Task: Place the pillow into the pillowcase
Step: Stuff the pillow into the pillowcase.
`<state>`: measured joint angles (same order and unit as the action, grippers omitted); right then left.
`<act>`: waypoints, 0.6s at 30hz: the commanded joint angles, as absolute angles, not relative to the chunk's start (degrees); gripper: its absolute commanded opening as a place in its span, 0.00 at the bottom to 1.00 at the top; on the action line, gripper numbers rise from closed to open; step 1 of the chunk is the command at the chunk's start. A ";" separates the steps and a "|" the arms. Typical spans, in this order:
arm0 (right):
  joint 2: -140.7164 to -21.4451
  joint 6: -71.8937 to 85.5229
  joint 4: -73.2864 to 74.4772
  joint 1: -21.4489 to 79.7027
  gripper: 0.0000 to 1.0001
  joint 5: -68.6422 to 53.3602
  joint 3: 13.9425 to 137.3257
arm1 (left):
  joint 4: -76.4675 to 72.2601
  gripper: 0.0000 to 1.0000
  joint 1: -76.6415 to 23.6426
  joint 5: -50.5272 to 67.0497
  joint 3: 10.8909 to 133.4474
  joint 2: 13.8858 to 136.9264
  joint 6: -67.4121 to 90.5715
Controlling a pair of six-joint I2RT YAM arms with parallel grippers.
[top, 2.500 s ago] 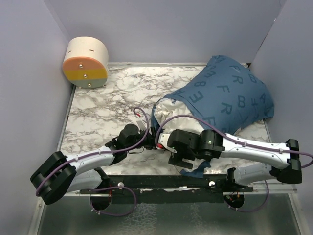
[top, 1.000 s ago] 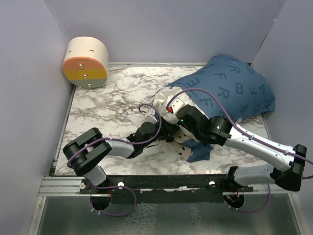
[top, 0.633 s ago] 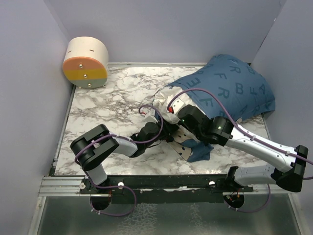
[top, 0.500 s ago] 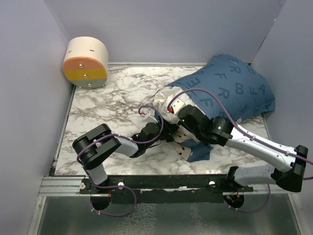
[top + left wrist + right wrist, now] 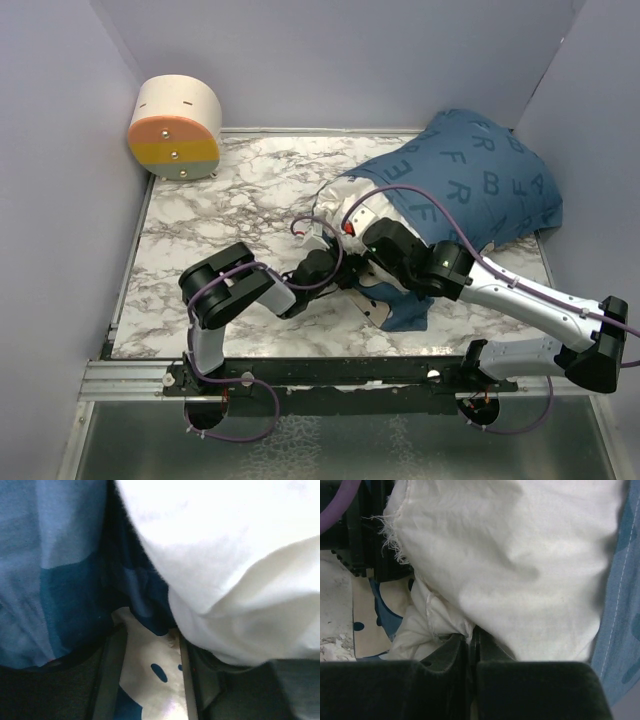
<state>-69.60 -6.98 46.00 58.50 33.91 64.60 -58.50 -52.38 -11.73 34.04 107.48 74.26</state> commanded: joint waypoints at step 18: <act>-67.01 -6.83 41.22 57.39 0.01 33.23 62.75 | -73.69 0.28 -52.29 -9.17 29.18 107.48 75.48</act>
